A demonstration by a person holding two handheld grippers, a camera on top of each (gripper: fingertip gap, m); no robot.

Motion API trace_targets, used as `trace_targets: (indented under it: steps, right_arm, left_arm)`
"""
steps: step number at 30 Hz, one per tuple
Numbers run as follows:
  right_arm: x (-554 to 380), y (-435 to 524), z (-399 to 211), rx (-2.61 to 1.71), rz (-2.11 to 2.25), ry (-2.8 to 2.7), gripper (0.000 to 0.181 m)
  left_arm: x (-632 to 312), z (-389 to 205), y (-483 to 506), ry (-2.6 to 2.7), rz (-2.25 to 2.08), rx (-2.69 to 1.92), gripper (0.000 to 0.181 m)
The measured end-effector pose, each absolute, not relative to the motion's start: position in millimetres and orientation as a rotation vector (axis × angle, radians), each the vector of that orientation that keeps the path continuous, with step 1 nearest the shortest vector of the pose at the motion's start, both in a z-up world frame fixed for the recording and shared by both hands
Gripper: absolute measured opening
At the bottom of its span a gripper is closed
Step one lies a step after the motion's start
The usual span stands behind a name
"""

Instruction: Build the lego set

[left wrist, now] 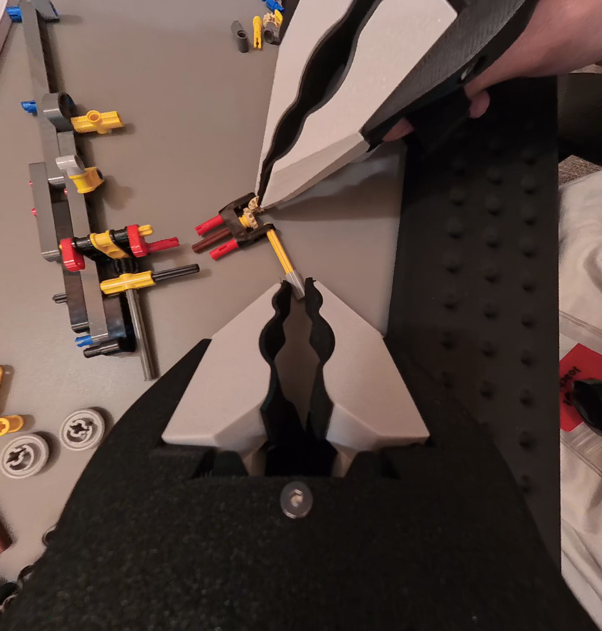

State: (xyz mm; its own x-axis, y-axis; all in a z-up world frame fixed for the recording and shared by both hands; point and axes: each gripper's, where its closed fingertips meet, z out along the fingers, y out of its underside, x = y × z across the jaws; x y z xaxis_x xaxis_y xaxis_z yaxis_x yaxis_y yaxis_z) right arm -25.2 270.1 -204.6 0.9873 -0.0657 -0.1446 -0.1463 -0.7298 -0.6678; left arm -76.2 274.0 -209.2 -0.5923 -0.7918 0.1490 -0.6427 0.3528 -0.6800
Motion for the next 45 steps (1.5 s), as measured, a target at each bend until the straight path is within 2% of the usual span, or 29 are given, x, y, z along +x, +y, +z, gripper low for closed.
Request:
trace_targets:
  steps: [20,29,39,45]
  right_arm:
    - [-21.6,274.9,-207.6,-2.407,0.007,0.033,0.010]
    - [-22.7,277.8,-207.7,-2.405,0.027,0.002,0.006]
    - [-24.7,278.6,-203.3,-2.365,0.218,0.095,0.011]
    - [-22.6,278.8,-204.9,-2.367,0.271,0.141,0.007]
  left_arm:
    - [-78.5,-209.3,275.6,2.417,-1.058,-1.274,0.007]
    - [-77.5,-209.3,275.7,2.420,-1.036,-1.261,0.007]
    - [-76.5,-209.1,276.0,2.419,-1.031,-1.273,0.007]
    - [-76.6,-209.2,276.0,2.422,-1.022,-1.270,0.007]
